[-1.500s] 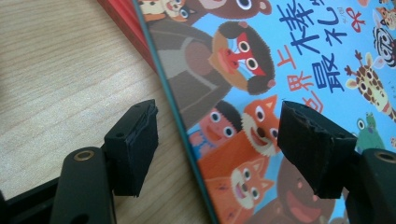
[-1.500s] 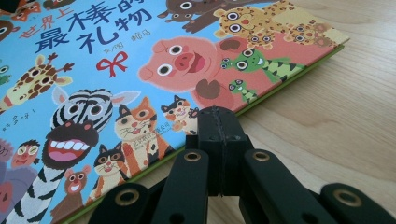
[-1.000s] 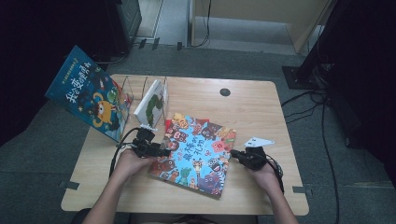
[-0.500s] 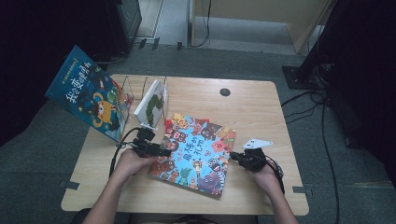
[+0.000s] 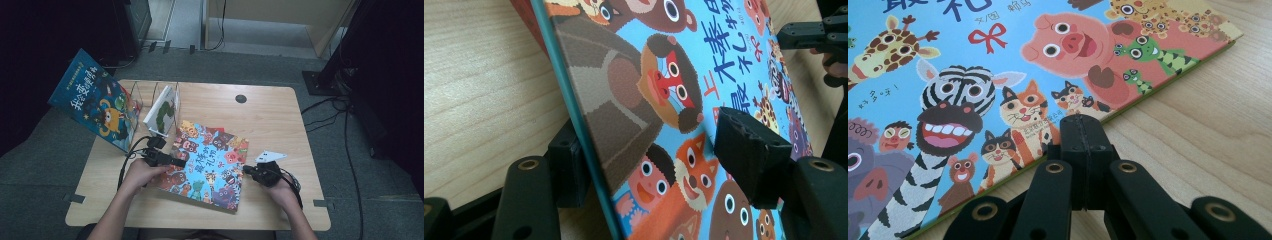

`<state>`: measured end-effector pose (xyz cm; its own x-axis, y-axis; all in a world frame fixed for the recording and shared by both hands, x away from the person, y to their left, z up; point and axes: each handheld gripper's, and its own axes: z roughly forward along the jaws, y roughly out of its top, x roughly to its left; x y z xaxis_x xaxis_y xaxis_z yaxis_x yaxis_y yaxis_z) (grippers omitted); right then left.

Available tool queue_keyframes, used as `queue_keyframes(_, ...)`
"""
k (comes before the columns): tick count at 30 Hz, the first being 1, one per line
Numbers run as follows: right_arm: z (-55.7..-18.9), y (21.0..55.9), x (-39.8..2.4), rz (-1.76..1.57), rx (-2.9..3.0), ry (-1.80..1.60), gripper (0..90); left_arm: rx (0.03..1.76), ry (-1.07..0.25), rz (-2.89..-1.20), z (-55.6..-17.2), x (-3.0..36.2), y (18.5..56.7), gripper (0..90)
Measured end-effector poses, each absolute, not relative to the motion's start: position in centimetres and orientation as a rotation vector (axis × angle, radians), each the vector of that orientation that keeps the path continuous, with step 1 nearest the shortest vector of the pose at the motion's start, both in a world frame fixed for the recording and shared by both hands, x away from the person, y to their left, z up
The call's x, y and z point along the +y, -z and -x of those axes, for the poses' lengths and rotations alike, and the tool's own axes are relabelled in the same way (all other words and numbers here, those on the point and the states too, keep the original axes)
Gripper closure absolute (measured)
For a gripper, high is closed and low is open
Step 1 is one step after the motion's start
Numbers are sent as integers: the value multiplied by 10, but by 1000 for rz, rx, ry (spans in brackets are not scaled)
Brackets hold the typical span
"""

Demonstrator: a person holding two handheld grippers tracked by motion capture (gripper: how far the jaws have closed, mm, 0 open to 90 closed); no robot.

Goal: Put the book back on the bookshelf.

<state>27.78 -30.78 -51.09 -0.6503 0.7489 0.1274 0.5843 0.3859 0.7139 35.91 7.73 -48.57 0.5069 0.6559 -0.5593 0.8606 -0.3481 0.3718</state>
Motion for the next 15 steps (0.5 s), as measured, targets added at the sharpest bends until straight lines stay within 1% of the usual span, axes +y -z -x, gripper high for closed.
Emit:
queue_keyframes(4,-278,512,-307,-1195,2429,-1117,900,1239,386,-2116,-357,80,474,428)
queue_keyframes(9,-278,513,-306,-1218,2423,-1119,900,1242,404,-2120,-358,80,464,448)
queue_keyframes(15,-279,514,-305,-1219,2426,-1113,900,1202,451,-2117,-358,77,449,499)
